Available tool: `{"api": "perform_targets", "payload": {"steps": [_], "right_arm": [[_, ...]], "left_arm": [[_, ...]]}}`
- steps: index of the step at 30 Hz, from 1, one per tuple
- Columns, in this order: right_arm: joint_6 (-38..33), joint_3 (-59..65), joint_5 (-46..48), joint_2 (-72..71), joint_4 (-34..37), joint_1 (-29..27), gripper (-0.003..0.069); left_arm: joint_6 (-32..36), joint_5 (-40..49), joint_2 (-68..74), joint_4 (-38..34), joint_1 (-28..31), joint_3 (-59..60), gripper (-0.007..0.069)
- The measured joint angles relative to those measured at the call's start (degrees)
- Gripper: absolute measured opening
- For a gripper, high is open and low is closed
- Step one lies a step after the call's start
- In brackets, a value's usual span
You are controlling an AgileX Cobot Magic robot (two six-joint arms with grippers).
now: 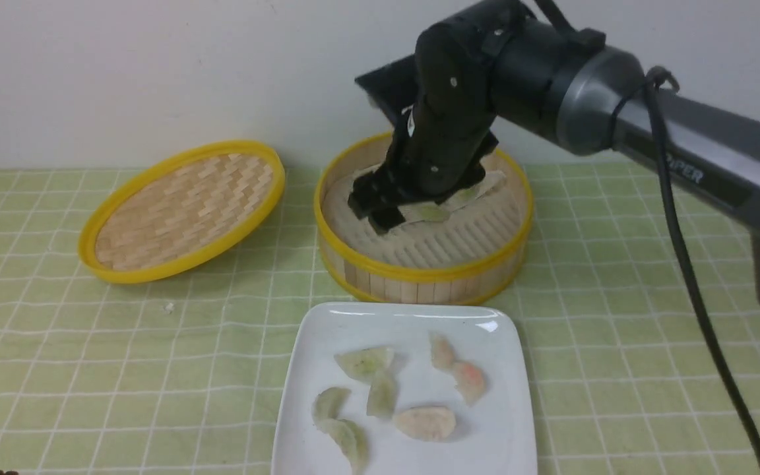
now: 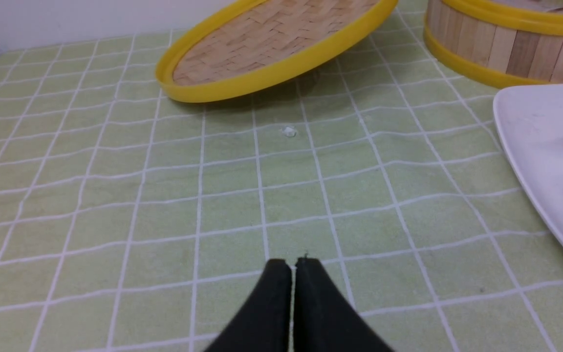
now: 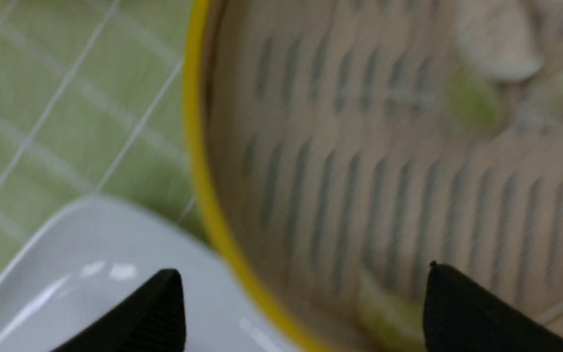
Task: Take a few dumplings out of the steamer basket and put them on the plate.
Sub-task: Use the right arm to grab a dumpling from inside the steamer
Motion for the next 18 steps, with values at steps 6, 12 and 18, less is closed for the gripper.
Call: {"api": "perform_targets", "payload": {"steps": [6, 12, 18], "right_arm": [[0.26, -7.77, -2.49, 8.11, -0.7, -5.13, 0.0591], [-3.23, -12.48, -5.66, 16.37, 1.58, -7.03, 0.0591], [-6.03, -13.79, -9.33, 20.4, 3.3, -6.98, 0.0591]], "left_arm": [[0.0, 0.0, 0.0, 0.0, 0.0, 0.0, -0.0006], [0.0, 0.0, 0.0, 0.0, 0.0, 0.0, -0.0006], [0.0, 0.0, 0.0, 0.0, 0.0, 0.0, -0.0006]]}}
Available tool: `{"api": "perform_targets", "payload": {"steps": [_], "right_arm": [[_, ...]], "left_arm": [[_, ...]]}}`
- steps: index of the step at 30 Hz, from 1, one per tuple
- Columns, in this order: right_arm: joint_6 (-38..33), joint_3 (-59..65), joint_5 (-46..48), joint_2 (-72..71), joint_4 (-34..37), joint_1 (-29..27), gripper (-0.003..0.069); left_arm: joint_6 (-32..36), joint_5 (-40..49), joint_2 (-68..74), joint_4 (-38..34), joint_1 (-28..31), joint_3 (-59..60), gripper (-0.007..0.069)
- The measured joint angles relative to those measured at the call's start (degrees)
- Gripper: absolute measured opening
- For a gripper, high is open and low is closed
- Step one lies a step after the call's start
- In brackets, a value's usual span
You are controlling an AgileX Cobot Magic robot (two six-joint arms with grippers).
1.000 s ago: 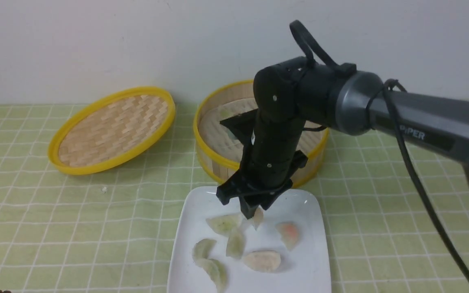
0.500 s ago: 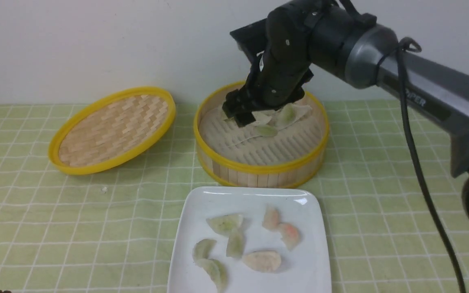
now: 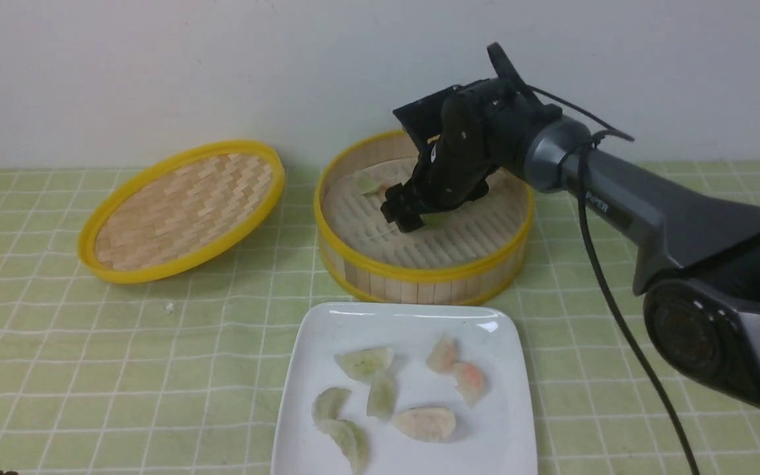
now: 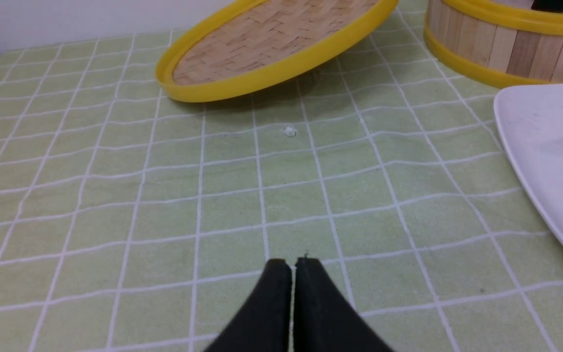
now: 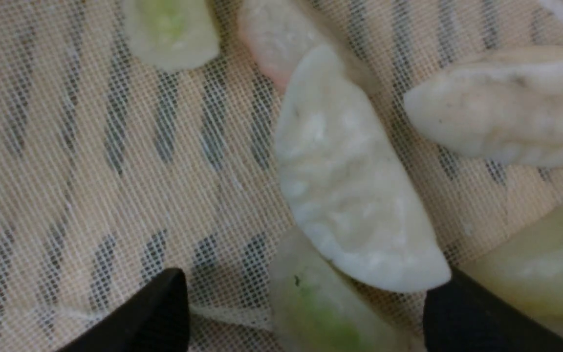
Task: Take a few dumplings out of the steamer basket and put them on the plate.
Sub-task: Use the right arm to grab a dumpling from inside the steamer
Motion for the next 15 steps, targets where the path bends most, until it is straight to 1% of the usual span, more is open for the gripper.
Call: {"api": "perform_targets", "payload": {"steps": [3, 4, 5, 7, 8, 9, 10, 15], "right_arm": [[-0.14, -0.39, -1.0, 0.52, -0.25, 0.0, 0.0581], [-0.19, -0.39, -1.18, 0.59, -0.25, 0.0, 0.0569], [-0.19, -0.39, -1.24, 0.63, -0.13, 0.0, 0.0538], [0.31, -0.39, -0.74, 0.63, -0.38, 0.25, 0.0426], [0.31, -0.39, -0.41, 0.58, -0.42, 0.34, 0.0383], [0.31, -0.39, 0.4, 0.34, -0.3, 0.45, 0.0293], [0.31, -0.39, 1.17, 0.14, -0.36, 0.59, 0.0274], [2.01, -0.34, 8.09, -2.85, -1.32, 0.51, 0.0285]], "left_arm": [[0.0, 0.0, 0.0, 0.0, 0.0, 0.0, -0.0006], [0.0, 0.0, 0.0, 0.0, 0.0, 0.0, -0.0006], [0.0, 0.0, 0.0, 0.0, 0.0, 0.0, -0.0006], [0.0, 0.0, 0.0, 0.0, 0.0, 0.0, -0.0006], [0.0, 0.0, 0.0, 0.0, 0.0, 0.0, -0.0006], [0.0, 0.0, 0.0, 0.0, 0.0, 0.0, -0.0006], [0.0, 0.0, 0.0, 0.0, 0.0, 0.0, -0.0006], [0.0, 0.0, 0.0, 0.0, 0.0, 0.0, -0.0006]]}}
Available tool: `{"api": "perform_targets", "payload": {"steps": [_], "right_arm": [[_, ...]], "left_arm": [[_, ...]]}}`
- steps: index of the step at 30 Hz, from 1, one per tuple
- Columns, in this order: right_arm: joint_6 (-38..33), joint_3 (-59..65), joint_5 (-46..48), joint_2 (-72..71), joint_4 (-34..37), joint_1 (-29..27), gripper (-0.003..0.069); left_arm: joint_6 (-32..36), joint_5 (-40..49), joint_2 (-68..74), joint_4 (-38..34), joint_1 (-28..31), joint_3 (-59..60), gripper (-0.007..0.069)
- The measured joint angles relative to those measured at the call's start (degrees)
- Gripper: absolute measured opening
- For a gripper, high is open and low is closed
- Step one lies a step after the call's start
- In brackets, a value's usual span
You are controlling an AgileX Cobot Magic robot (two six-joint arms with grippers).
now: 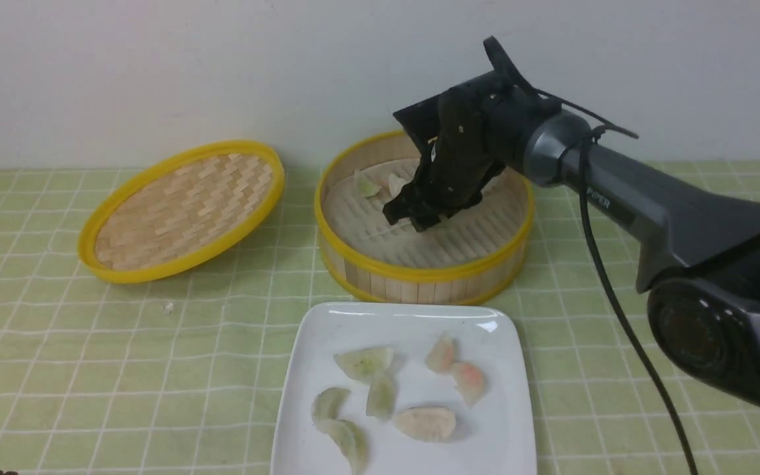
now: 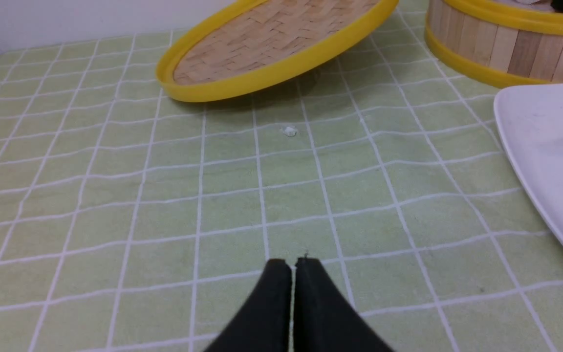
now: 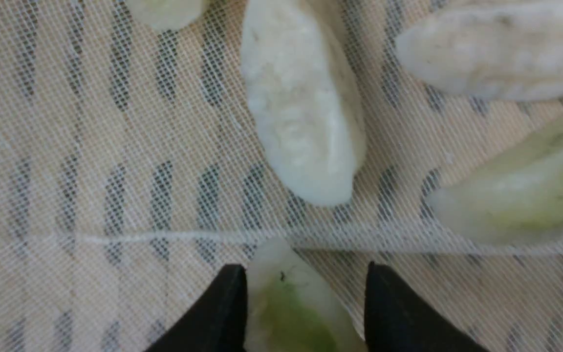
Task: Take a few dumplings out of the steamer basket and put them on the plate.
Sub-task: Use the right arm to grab a dumpling from inside the steamer, then use the right arm to put the dumpling into the plate
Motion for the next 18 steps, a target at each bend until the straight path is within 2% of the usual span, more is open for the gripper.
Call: {"api": "perform_targets", "payload": {"steps": [5, 10, 14, 18], "right_arm": [[0.12, 0.0, 6.56, -5.24, 2.9, -0.07, 0.0278], [-0.36, 2.94, 7.76, -11.2, 6.93, 0.1, 0.0271], [-0.81, 14.68, 7.81, -19.51, 11.57, 2.32, 0.0271], [-1.01, 25.16, 7.88, -24.94, 12.5, 6.35, 0.0271]], "left_arm": [[0.0, 0.0, 0.0, 0.0, 0.0, 0.0, -0.0006], [0.0, 0.0, 0.0, 0.0, 0.0, 0.0, -0.0006], [0.0, 0.0, 0.0, 0.0, 0.0, 0.0, -0.0006], [0.0, 0.0, 0.0, 0.0, 0.0, 0.0, -0.0006]]}}
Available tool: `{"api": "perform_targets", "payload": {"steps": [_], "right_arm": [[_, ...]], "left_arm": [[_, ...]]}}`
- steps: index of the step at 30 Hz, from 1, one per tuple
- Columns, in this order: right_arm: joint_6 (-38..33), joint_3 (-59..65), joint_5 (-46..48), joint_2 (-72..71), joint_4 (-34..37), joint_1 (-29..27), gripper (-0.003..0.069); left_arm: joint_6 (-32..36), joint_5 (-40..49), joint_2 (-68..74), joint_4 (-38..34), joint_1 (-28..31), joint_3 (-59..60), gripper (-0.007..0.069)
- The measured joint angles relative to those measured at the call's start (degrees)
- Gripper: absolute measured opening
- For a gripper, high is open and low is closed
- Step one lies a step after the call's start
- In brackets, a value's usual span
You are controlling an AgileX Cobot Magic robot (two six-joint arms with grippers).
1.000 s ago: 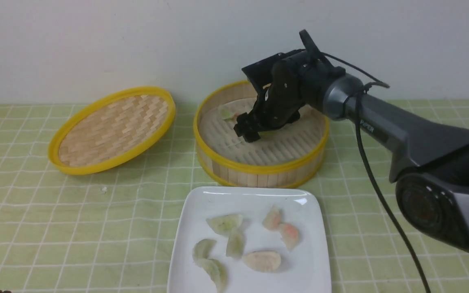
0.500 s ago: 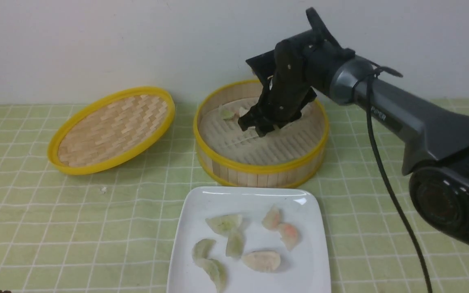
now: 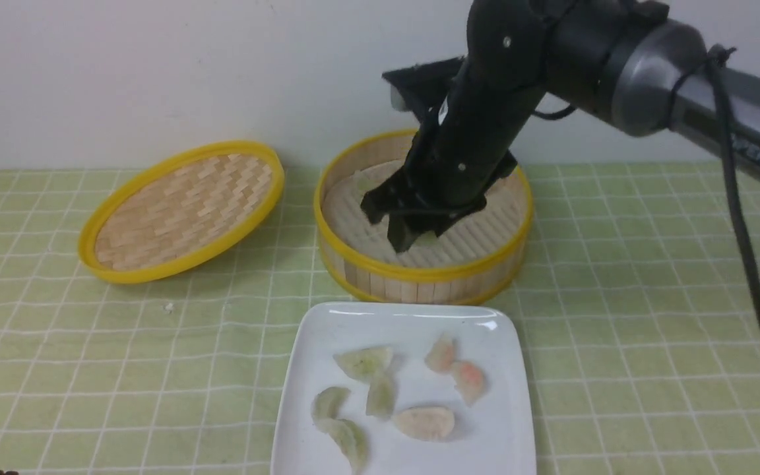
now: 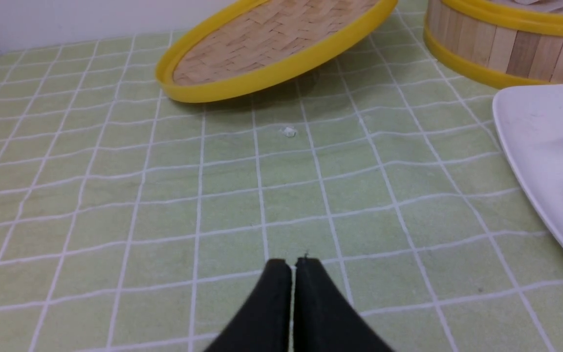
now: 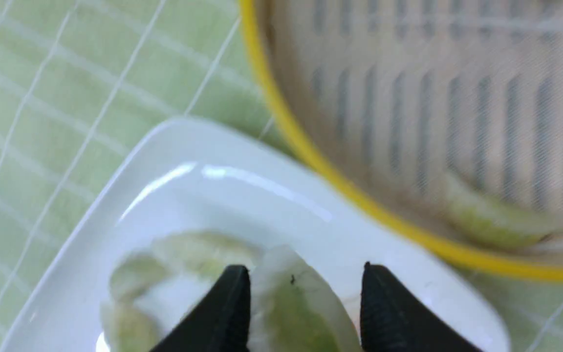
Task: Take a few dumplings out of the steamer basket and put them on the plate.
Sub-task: Use the right arm to put the dumpling into the plate
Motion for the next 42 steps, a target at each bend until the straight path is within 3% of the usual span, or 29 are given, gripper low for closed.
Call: {"api": "perform_targets", "payload": {"steps": [10, 17, 22, 27, 31, 38, 42], "right_arm": [[-0.11, 8.98, -0.3, 3.85, 2.23, 3.64, 0.027], [1.99, 9.04, -0.55, 4.16, 2.61, 3.64, 0.0538], [2.18, 9.08, -0.61, 2.68, 2.51, 3.64, 0.056], [2.5, 9.08, -0.61, -7.34, 2.76, 3.64, 0.0311], [3.63, 9.08, -0.31, -18.85, 2.69, 3.64, 0.0048], [5.7, 11.78, 0.52, -37.48, -3.8, 3.64, -0.0014], [9.43, 20.57, -1.75, -52.65, -12.37, 3.64, -0.0016]], "left_arm": [[0.0, 0.0, 0.0, 0.0, 0.0, 0.0, -0.0006], [0.0, 0.0, 0.0, 0.0, 0.0, 0.0, -0.0006], [0.0, 0.0, 0.0, 0.0, 0.0, 0.0, -0.0006], [0.0, 0.0, 0.0, 0.0, 0.0, 0.0, -0.0006], [0.0, 0.0, 0.0, 0.0, 0.0, 0.0, -0.0006], [0.0, 0.0, 0.0, 0.0, 0.0, 0.0, -0.0006], [0.0, 0.0, 0.0, 0.0, 0.0, 0.0, -0.0006]]}}
